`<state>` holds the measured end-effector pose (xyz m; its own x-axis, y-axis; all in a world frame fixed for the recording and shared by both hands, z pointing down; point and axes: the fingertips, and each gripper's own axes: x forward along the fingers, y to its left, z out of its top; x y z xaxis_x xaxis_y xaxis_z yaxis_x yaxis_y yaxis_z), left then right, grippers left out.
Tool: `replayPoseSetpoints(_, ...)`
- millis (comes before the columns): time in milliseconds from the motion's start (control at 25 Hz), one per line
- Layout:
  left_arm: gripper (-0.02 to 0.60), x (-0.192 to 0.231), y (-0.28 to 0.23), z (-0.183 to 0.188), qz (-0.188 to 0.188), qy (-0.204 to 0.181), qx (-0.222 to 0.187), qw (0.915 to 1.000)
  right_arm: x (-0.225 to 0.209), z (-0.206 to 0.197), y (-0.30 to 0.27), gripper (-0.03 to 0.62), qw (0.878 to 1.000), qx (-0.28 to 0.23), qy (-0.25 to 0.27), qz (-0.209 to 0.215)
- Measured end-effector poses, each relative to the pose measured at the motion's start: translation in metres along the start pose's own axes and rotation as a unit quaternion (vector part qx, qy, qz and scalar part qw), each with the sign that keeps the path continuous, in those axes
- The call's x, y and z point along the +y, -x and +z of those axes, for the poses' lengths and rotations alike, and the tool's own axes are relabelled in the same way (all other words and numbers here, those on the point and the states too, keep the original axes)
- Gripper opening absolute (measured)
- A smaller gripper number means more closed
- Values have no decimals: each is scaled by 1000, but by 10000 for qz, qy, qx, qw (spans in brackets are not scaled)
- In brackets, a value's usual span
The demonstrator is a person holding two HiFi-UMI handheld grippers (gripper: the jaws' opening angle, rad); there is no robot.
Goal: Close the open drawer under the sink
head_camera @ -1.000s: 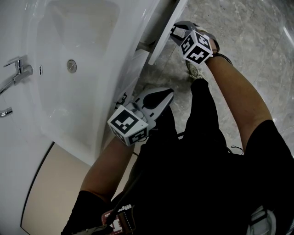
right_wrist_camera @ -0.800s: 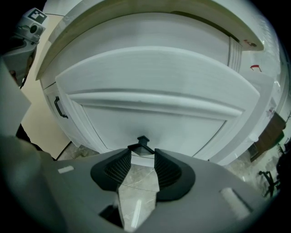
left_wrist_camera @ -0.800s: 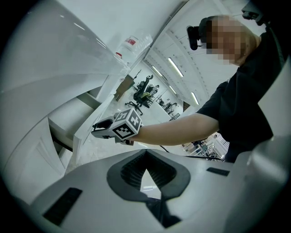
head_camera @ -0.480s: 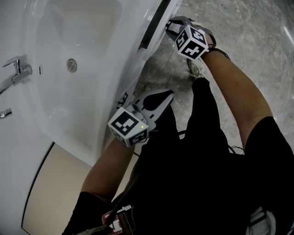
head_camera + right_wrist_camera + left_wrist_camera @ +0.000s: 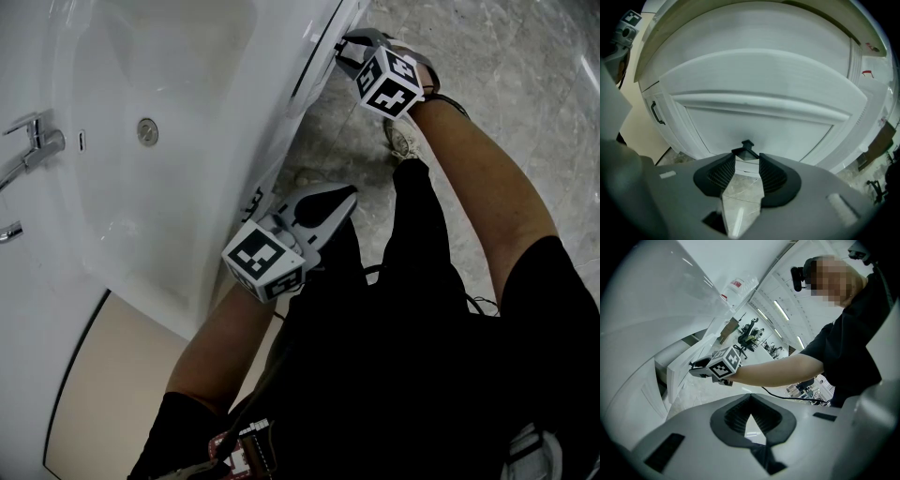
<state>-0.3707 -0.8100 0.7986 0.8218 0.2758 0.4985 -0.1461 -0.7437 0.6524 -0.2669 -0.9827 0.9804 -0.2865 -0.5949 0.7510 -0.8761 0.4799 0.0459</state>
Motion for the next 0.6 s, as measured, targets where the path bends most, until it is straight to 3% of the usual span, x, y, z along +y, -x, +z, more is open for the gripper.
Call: replayPoseSetpoints(600, -2, 6, 11, -6, -43, 133, -102, 9998, -5, 23, -20, 155, 10000, -46, 9, -16)
